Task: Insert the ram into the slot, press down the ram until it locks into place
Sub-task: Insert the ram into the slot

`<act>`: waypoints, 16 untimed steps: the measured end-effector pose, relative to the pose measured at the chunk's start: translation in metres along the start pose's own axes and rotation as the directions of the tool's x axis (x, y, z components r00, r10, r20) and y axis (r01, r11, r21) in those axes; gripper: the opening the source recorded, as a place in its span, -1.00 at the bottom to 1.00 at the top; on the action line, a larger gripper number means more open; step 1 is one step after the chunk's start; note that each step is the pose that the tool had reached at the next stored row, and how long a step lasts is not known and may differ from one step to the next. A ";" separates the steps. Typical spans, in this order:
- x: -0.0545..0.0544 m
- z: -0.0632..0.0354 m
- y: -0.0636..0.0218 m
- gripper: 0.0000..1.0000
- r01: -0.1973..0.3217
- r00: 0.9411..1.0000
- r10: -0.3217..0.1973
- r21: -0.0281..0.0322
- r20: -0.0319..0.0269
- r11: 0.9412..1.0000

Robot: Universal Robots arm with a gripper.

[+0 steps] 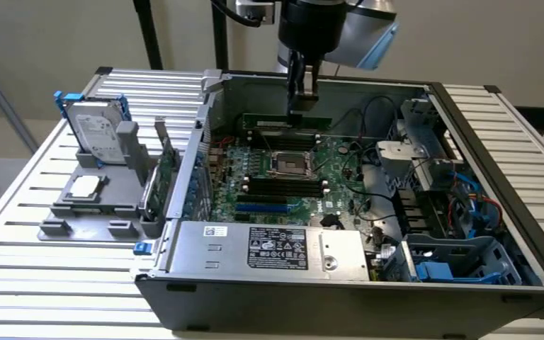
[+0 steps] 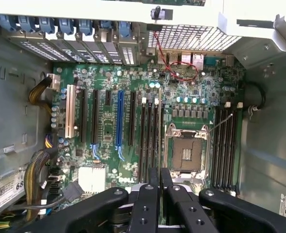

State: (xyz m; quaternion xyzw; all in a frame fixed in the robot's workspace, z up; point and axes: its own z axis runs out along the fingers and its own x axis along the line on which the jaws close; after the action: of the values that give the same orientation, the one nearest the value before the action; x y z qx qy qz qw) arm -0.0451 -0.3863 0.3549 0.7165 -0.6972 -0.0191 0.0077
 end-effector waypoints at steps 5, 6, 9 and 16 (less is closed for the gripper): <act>0.000 0.0089 -0.0033 -0.74 0.000 1.000 0.000 0.000 0.000 1.000; 0.000 0.0109 -0.0040 -0.74 0.000 1.000 0.000 0.000 0.000 1.000; 0.000 0.0161 -0.0053 -0.74 0.000 1.000 0.000 0.000 0.000 1.000; 0.001 0.0288 -0.0064 -0.74 0.000 1.000 0.000 0.000 0.000 1.000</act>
State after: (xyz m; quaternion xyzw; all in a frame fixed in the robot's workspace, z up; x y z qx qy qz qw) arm -0.0398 -0.3871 0.3258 0.7165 -0.6973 -0.0192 0.0077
